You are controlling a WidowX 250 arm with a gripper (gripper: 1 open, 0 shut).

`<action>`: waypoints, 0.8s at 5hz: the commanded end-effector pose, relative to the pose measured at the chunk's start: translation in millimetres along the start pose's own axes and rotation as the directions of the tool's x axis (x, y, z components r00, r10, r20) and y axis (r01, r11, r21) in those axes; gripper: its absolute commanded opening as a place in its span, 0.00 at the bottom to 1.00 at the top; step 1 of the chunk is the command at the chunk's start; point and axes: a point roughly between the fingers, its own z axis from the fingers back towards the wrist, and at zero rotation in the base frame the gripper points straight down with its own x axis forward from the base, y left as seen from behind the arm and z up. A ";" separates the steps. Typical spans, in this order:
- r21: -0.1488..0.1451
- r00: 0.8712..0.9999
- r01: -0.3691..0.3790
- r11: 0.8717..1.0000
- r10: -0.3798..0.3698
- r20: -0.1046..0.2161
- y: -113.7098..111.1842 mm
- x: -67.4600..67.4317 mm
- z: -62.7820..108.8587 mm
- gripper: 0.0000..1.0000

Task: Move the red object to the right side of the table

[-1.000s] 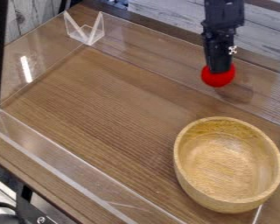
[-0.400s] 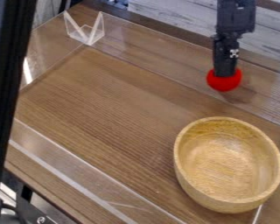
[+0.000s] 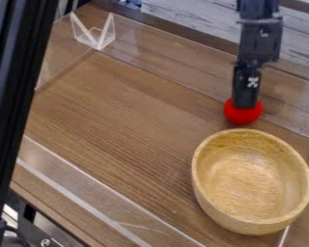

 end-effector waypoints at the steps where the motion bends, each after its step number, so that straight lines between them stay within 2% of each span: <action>1: 0.108 0.999 -0.014 0.994 0.008 0.051 -11.1 -13.1 41.6 1.00; 2: 0.134 0.998 -0.041 0.990 0.034 0.053 -24.5 -21.2 56.2 1.00; 3: 0.181 0.990 -0.124 0.976 0.109 0.090 -37.5 -34.8 78.6 1.00; 4: 0.177 0.987 -0.147 0.973 0.132 0.094 -29.5 -43.9 69.3 1.00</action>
